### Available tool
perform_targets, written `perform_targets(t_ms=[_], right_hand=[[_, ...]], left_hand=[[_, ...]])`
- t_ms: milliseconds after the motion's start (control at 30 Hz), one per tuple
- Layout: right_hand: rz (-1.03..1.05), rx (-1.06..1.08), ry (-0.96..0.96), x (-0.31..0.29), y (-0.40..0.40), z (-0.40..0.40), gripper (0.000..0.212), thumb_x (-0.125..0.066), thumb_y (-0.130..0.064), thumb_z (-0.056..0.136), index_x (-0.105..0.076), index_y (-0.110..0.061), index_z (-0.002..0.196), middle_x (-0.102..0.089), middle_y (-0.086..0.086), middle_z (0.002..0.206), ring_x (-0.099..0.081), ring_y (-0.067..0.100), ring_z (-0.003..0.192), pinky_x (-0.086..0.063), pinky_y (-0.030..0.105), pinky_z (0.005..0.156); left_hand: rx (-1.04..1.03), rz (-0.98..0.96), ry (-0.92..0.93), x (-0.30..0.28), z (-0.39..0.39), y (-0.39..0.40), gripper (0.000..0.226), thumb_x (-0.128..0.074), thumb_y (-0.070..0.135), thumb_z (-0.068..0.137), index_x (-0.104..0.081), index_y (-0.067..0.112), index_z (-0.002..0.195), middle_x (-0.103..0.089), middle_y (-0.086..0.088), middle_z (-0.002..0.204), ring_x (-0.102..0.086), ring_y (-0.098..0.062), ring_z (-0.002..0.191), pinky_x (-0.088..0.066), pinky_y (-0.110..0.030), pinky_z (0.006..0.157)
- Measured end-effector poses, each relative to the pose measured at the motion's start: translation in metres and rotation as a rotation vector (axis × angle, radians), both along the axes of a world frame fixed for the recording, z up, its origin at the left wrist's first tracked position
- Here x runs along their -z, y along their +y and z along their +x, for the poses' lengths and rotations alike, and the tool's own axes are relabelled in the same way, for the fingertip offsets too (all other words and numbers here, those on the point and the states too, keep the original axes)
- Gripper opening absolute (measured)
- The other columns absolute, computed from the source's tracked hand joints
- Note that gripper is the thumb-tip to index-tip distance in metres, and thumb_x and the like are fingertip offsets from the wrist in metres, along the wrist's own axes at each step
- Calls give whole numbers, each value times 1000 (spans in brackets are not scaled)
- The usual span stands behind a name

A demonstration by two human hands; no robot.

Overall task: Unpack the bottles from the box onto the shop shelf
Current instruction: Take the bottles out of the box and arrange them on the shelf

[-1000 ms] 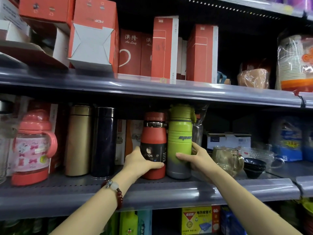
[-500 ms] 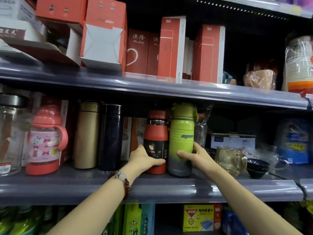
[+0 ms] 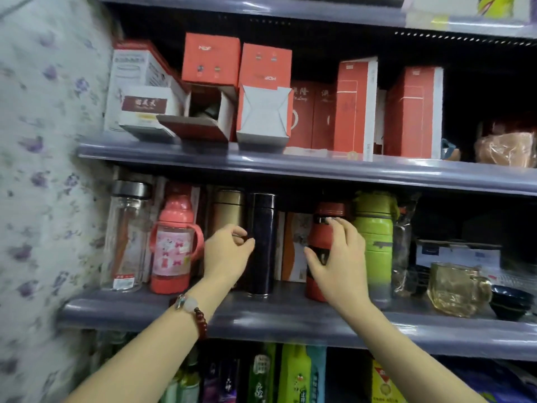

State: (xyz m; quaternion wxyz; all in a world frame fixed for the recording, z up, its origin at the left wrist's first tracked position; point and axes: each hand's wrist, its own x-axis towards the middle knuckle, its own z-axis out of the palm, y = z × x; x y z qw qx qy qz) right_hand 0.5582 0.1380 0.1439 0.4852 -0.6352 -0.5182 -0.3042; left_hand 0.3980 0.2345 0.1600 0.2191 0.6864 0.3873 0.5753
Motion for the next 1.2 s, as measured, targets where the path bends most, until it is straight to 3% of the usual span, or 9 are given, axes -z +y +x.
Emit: perform_targets(t_ms=[100,167,333,500,633,800,1000,1100,1200], right_hand=[[-92,-192,117,5,25,-37,66,-69,-33,84,-39,-12,139,-42,6,139,-40,21,130,-29,26,107],[-164,-280,289,10,43,-53,72,-70,-38,82,-35,-12,141,-42,7,140,-41,20,129,-30,23,102],[-208,-261,589,12,79,-64,92,-77,-48,72,-29,-7,140,-42,15,137,-44,32,125,-41,40,102],[-240,-230,645,8,99,-61,93,-84,-44,65,-32,-5,131,-47,16,134,-49,32,120,-45,39,93],[-241,-225,639,13,104,-55,85,-88,-35,62,-39,-8,126,-55,12,127,-55,27,113,-47,35,88],[-284,-306,613,7,95,-35,72,-87,-28,66,-49,-8,124,-60,4,113,-49,13,94,-40,21,80],[-297,-477,726,14,91,-6,56,-83,-14,68,-60,-11,119,-71,-1,106,-66,15,96,-52,29,86],[-275,-655,843,16,90,-6,48,-74,4,74,-59,-2,119,-72,3,96,-69,14,85,-55,22,71],[-252,-618,815,17,95,-17,75,-89,-24,59,-52,-9,122,-70,3,107,-67,13,94,-56,24,79]], left_hand=[[-38,-58,171,11,-14,18,53,-65,32,85,-46,10,129,-52,-12,126,-54,-26,113,-44,-32,90],[-32,-113,321,21,-12,24,67,-61,32,87,-30,6,140,-38,-19,138,-44,-34,125,-39,-37,100],[-128,-163,291,29,-3,29,83,-60,32,87,-11,1,145,-30,-22,144,-39,-40,128,-37,-42,102],[-100,-287,302,30,4,49,101,-69,27,80,3,4,147,-25,-26,146,-36,-42,131,-35,-42,105],[-128,-377,218,27,10,61,97,-73,17,77,-6,8,146,-29,-25,145,-41,-42,128,-40,-43,101],[-166,-368,221,29,13,66,89,-74,23,78,-16,3,142,-33,-26,142,-42,-44,125,-42,-46,97],[101,-375,200,28,-2,72,89,-67,13,84,-7,2,148,-34,-18,147,-38,-30,134,-37,-32,105],[236,-443,122,30,-5,81,96,-68,7,76,-6,12,150,-32,-13,150,-35,-29,136,-33,-37,112],[250,-456,52,29,1,78,121,-83,33,47,-16,17,147,-41,-9,145,-43,-27,131,-38,-42,109]])
